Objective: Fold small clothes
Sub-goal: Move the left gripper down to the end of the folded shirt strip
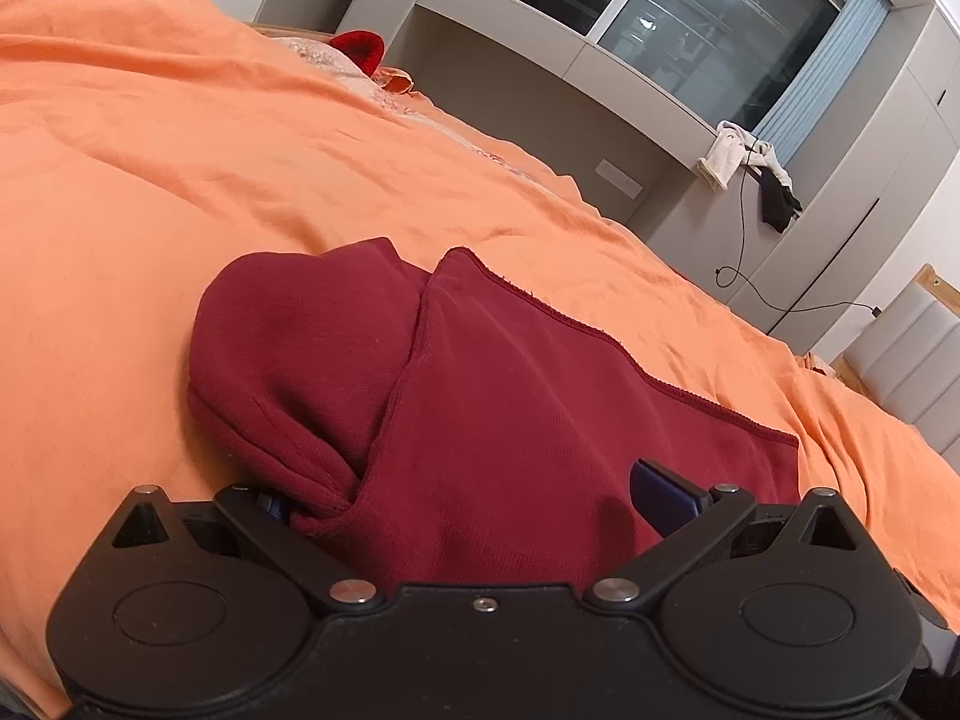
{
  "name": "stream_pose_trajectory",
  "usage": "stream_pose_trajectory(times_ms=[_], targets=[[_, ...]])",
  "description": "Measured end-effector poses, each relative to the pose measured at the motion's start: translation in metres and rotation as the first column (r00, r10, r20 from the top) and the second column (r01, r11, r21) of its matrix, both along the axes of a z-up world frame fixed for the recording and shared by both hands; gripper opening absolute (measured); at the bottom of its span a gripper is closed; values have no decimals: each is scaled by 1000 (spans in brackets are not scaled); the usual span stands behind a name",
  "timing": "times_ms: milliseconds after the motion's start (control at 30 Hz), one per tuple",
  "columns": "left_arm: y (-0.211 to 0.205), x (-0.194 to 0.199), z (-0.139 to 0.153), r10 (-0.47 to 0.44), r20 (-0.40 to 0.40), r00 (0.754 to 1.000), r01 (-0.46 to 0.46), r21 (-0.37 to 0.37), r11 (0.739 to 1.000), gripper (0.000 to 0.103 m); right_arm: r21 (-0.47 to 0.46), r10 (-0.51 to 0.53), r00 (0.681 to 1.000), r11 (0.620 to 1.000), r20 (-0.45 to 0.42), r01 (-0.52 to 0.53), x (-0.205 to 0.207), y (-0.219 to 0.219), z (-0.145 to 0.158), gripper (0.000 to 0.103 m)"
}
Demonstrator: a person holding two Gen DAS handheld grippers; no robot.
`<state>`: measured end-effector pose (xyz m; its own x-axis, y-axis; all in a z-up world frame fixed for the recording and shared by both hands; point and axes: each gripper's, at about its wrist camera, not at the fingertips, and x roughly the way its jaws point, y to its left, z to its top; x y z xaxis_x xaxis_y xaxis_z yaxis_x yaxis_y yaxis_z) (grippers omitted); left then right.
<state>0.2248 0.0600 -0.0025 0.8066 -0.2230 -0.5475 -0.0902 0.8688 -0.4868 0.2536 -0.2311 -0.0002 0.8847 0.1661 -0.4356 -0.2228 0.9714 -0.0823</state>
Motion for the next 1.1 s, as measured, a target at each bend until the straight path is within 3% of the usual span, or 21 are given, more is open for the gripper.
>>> stream_pose_trajectory(times_ms=[200, 400, 533, 700, 900, 1100], targets=[[0, 0, -2, 2, -2, 1000, -2, -4, 1000, 102, -57, 30, 999, 998, 43, -27, 1, 13, -4, 103], [-4, 0, -3, -3, -2, 1000, 3, 26, 1000, 102, -94, 33, 999, 995, 2, -32, 4, 19, -25, 103], [-4, -2, -5, -8, 4, 1000, 7, 33, 999, 102, -99, 23, 999, 995, 22, -21, 2, 19, -29, 103], [6, -9, -8, 26, 33, 999, -24, -51, 998, 102, -103, 15, 998, 995, 59, -9, -2, 19, -34, 103], [20, -15, -12, 111, 55, 992, -99, -179, 979, 102, -101, 10, 997, 995, 78, -2, -4, 19, -36, 103], [15, -14, -11, 115, 63, 991, -105, -144, 984, 101, -103, 4, 996, 995, 90, 5, -4, 18, -36, 103]])
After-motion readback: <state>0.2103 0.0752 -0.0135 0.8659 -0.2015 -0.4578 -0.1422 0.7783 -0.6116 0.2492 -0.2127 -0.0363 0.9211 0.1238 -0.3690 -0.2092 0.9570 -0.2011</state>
